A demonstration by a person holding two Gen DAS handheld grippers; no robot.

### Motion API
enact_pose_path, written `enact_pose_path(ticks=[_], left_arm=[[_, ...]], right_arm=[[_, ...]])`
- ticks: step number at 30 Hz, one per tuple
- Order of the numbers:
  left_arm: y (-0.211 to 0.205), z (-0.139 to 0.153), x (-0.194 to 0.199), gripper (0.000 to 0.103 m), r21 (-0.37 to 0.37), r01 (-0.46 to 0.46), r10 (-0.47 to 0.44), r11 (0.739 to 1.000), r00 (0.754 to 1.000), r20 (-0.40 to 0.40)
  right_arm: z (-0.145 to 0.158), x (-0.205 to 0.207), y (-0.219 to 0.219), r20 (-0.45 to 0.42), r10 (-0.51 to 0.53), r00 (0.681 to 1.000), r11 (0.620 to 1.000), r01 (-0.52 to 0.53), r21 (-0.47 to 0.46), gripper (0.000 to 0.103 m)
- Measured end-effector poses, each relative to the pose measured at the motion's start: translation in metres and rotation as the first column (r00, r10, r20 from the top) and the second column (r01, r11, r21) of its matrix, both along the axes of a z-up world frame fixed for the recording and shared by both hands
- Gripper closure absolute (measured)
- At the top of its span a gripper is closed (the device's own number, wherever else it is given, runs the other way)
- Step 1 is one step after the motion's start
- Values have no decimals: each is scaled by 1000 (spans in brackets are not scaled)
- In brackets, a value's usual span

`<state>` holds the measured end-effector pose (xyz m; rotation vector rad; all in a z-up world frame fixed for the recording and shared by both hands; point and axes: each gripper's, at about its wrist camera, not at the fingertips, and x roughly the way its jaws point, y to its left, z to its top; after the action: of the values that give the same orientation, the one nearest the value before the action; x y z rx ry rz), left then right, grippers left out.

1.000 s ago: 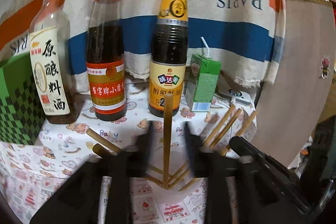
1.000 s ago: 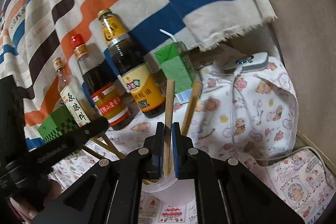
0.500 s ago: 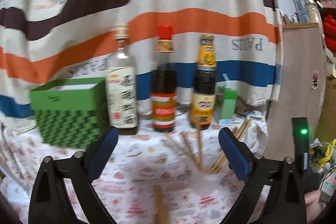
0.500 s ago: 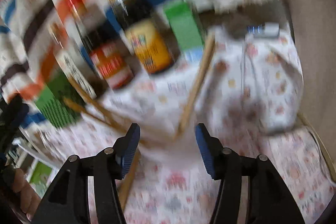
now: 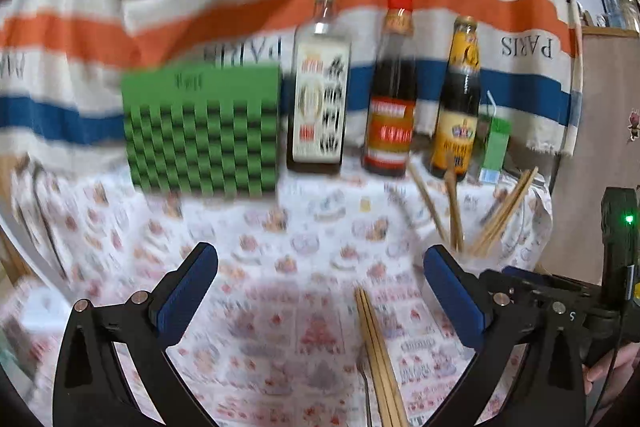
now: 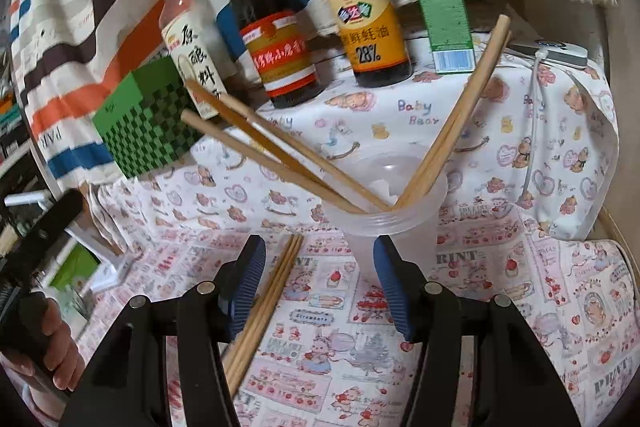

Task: Organize utensils
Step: 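Move both open tools back over the remaining chopsticks, then lower the left tool onto a chopstick and close it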

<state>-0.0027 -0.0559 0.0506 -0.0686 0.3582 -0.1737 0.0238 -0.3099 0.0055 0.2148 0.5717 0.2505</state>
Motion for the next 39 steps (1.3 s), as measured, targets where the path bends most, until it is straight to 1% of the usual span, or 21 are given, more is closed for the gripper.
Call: enact_pose_path(ticks=[3, 6, 7, 9, 11, 13, 17, 20, 21, 23, 24, 26, 28, 29, 30, 31, 33, 34, 35, 38, 39], left_arm=[[8, -18, 13, 1, -28, -18, 15, 999, 996, -88], [13, -30, 22, 1, -25, -18, 13, 1000, 987, -163], [17, -35, 27, 1, -23, -35, 30, 999, 975, -218], [24, -46, 36, 1, -51, -51, 34, 997, 958, -285], [28, -59, 46, 1, -52, -56, 33, 997, 934, -356], [28, -70, 52, 1, -54, -48, 24, 997, 920, -390], [20, -83, 57, 1, -31, -24, 8, 999, 904, -428], [16, -87, 59, 3, -64, 19, -46, 998, 893, -447], [16, -87, 59, 5, -78, 29, -61, 997, 891, -449], [13, -89, 60, 21, -91, 55, -91, 994, 882, -463], [11, -89, 60, 25, -94, 70, -106, 993, 877, -469], [4, -92, 59, 48, -104, 103, -141, 989, 866, -480], [-5, -90, 59, 58, -126, 158, -201, 979, 843, -500], [-10, -88, 59, 60, -134, 184, -227, 974, 831, -507], [-16, -84, 57, 60, -123, 207, -241, 971, 826, -510], [-22, -81, 56, 60, -99, 221, -240, 970, 828, -507], [-41, -76, 55, 62, 4, 234, -199, 972, 834, -515], [-51, -75, 60, 66, 62, 240, -170, 969, 824, -540], [-59, -77, 64, 70, 89, 248, -157, 965, 813, -561], [-71, -83, 75, 71, 100, 273, -160, 957, 782, -602], [-72, -88, 78, 73, 114, 272, -148, 956, 776, -613]], right_arm=[[-8, 3, 3, -23, -6, 1000, 999, 6, -33, 43], [-13, 5, 2, -54, -7, 999, 999, 5, -35, 42], [-14, 6, 2, -72, -23, 997, 999, 20, -44, 41], [-15, 6, -2, -87, -50, 995, 998, 46, -41, 41], [-15, 7, -5, -90, -53, 994, 998, 50, -42, 40], [-17, 7, -4, -82, -68, 994, 996, 63, -59, 40], [-22, 10, -3, -94, -76, 993, 995, 69, -77, 38], [-26, 14, -5, -114, -80, 990, 995, 72, -75, 38], [-27, 14, -5, -119, -84, 989, 994, 76, -74, 38], [-29, 16, -6, -130, -90, 987, 994, 81, -72, 38], [-30, 17, -6, -135, -90, 987, 994, 81, -74, 37], [-31, 18, -6, -142, -93, 985, 993, 82, -81, 37], [-31, 19, -5, -146, -92, 985, 993, 80, -83, 37], [-30, 19, -5, -145, -88, 985, 994, 76, -81, 37], [-30, 19, -5, -144, -86, 986, 994, 74, -81, 37], [-29, 19, -5, -140, -83, 987, 994, 71, -86, 37], [-29, 20, -4, -130, -91, 987, 990, 76, -115, 37], [-30, 20, -4, -129, -101, 986, 988, 84, -130, 37], [-30, 21, -5, -132, -105, 986, 987, 87, -133, 37], [-30, 21, -6, -143, -86, 986, 991, 71, -109, 37], [-29, 20, -6, -143, -84, 986, 992, 69, -108, 37]])
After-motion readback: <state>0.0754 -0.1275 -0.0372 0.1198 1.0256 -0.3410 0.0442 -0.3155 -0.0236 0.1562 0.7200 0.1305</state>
